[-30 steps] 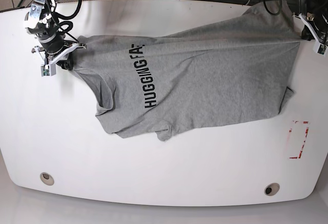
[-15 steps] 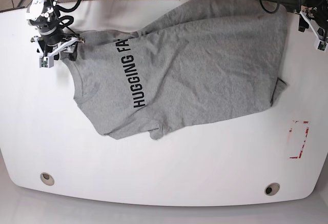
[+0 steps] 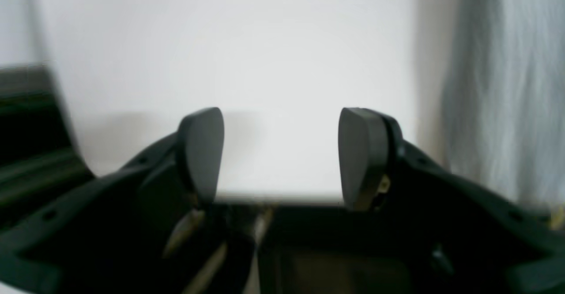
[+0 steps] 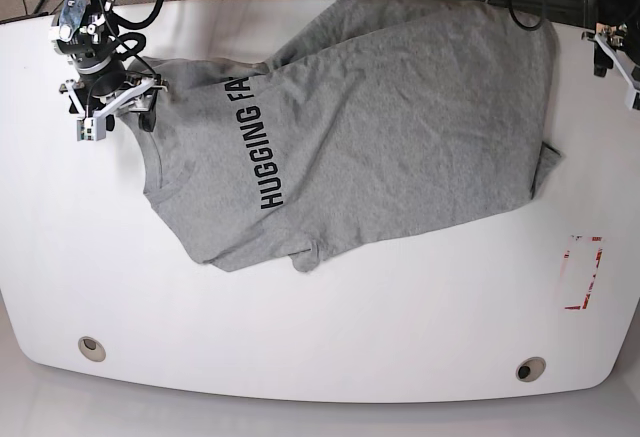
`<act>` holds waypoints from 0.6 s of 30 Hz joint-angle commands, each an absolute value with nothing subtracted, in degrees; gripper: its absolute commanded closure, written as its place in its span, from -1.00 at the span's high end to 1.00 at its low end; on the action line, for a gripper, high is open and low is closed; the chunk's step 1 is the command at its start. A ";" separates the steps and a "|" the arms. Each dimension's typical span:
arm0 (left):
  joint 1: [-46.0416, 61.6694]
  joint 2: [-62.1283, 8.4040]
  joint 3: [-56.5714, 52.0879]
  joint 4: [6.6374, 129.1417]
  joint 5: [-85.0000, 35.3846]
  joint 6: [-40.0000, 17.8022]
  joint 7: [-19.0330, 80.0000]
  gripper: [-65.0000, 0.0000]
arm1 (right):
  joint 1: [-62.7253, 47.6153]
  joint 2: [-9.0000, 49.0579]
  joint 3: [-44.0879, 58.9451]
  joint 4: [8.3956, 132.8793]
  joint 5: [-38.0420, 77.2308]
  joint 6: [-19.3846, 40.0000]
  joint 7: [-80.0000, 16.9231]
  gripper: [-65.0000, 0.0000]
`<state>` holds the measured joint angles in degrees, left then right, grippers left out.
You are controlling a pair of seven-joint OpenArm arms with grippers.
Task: Layout the t-shirt on the table in an organized manner, then fold the t-shirt properly
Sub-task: 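Lay the stretched shirt flat on the table and open both grippers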
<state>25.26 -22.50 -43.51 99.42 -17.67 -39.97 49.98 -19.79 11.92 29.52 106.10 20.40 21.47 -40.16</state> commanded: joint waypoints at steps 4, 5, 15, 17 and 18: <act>21.49 -23.69 -43.30 99.65 -18.15 -40.00 49.10 0.19 | -12.62 12.62 29.49 105.71 20.62 21.76 -38.99 0.28; 20.79 -23.69 -42.86 99.30 -18.15 -40.00 49.10 0.19 | -11.47 12.62 29.49 104.84 20.62 21.76 -38.99 0.28; 13.76 -23.69 -38.64 92.79 -18.07 -40.00 49.01 0.19 | 7.96 14.64 29.14 83.74 20.62 23.08 -38.99 0.28; 12.79 -23.69 -38.64 92.00 -18.07 -40.00 48.92 0.19 | 11.65 14.90 29.14 78.90 20.62 24.31 -38.99 0.28; 11.74 -23.69 -38.46 91.56 -18.07 -40.00 48.92 0.19 | 13.93 15.08 29.14 75.47 20.62 25.19 -38.99 0.28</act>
<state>13.15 -22.35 -38.13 91.53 -17.87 -40.32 49.58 9.45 13.85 28.99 79.07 19.75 23.68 -40.58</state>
